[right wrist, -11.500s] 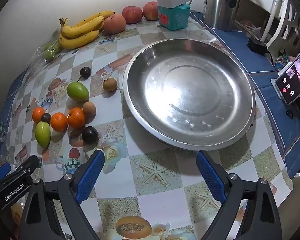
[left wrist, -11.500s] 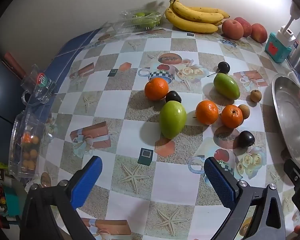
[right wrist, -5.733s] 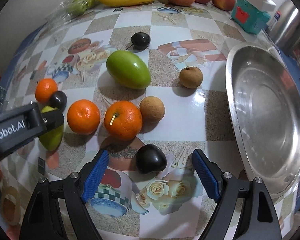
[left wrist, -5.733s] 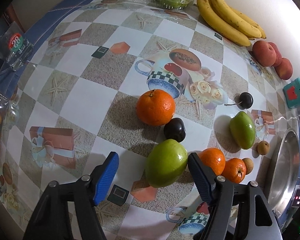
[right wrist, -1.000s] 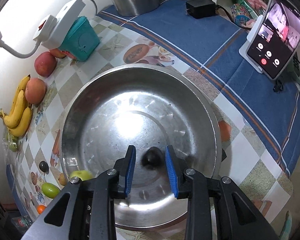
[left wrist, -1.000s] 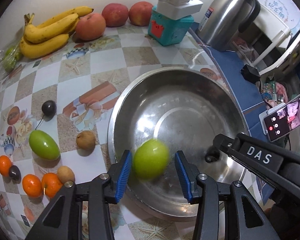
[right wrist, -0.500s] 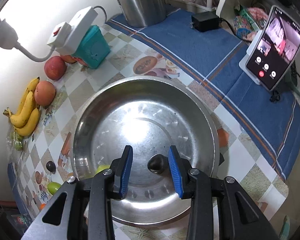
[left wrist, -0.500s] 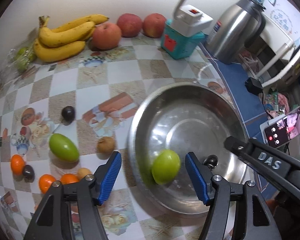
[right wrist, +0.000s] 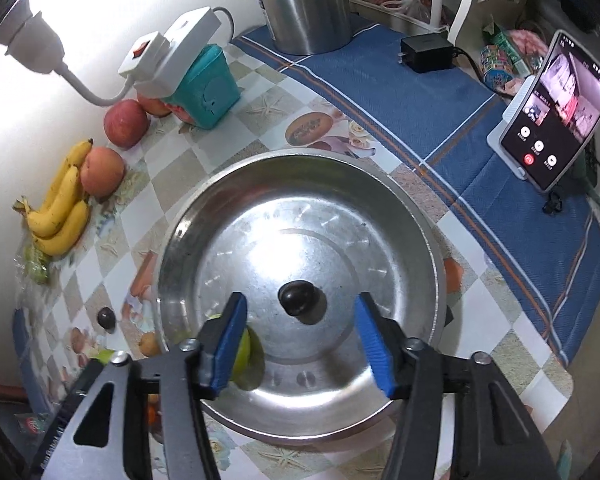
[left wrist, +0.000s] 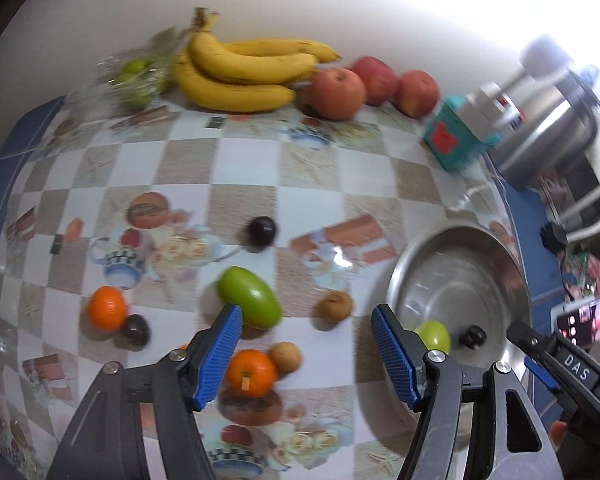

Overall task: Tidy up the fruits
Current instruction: 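Withdraw both open tools from the basin back toward the fruit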

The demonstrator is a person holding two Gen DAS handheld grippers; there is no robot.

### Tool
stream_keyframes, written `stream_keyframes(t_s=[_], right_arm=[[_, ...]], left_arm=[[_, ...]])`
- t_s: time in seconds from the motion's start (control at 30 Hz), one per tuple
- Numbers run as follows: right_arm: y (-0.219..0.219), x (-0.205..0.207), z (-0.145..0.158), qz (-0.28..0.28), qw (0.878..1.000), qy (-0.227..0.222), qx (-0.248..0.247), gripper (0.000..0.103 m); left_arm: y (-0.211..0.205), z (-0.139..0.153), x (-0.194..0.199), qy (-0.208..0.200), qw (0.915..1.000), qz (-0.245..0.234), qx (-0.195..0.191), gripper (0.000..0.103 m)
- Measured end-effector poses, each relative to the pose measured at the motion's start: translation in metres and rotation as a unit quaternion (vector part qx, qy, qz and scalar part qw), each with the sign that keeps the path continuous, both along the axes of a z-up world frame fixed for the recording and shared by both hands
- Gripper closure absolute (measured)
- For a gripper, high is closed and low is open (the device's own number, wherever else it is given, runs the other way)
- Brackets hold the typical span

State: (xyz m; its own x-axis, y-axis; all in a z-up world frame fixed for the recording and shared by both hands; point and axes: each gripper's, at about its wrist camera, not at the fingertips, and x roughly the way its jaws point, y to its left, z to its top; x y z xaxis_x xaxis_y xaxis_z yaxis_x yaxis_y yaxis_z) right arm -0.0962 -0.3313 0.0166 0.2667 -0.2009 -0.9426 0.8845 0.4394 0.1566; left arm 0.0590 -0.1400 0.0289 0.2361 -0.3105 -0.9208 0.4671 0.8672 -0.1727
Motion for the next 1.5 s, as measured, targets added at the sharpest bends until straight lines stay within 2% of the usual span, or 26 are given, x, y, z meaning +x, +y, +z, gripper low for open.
stream_keyframes(t_s=[0.17, 0.2, 0.23, 0.3, 0.53, 0.73, 0.93, 1.17, 1.5], right_arm=[[0.001, 0.001, -0.001, 0.006, 1.000, -0.016, 0.012, 0.043], [0.002, 0.001, 0.000, 0.007, 1.000, -0.017, 0.011, 0.038], [0.003, 0.001, 0.000, 0.008, 1.000, -0.017, 0.011, 0.026], [0.005, 0.003, 0.001, 0.011, 1.000, -0.022, 0.006, 0.019], [0.009, 0.008, 0.000, 0.022, 1.000, -0.017, 0.007, 0.019], [0.015, 0.012, -0.001, 0.033, 0.999, -0.006, -0.003, 0.018], [0.033, 0.026, -0.006, 0.064, 0.998, 0.011, 0.000, 0.018], [0.071, 0.056, -0.003, 0.146, 0.989, -0.012, -0.001, 0.018], [0.132, 0.096, -0.010, 0.247, 0.969, -0.025, 0.006, 0.018]], left_arm=[[0.020, 0.001, 0.012, -0.004, 0.9996, 0.029, 0.003, 0.027], [0.022, 0.002, 0.012, -0.004, 0.9994, 0.033, 0.004, 0.027], [0.024, 0.002, 0.013, -0.005, 0.9993, 0.036, 0.005, 0.027], [0.029, 0.002, 0.016, -0.006, 0.9992, 0.040, 0.004, 0.026], [0.042, 0.008, 0.021, -0.017, 0.9981, 0.059, 0.007, 0.020], [0.063, 0.013, 0.031, -0.043, 0.9951, 0.084, 0.030, 0.019], [0.086, 0.020, 0.041, -0.080, 0.9881, 0.111, 0.070, 0.018], [0.117, 0.027, 0.048, -0.094, 0.9823, 0.139, 0.083, 0.014], [0.161, 0.026, 0.059, -0.085, 0.9751, 0.191, 0.076, 0.009]])
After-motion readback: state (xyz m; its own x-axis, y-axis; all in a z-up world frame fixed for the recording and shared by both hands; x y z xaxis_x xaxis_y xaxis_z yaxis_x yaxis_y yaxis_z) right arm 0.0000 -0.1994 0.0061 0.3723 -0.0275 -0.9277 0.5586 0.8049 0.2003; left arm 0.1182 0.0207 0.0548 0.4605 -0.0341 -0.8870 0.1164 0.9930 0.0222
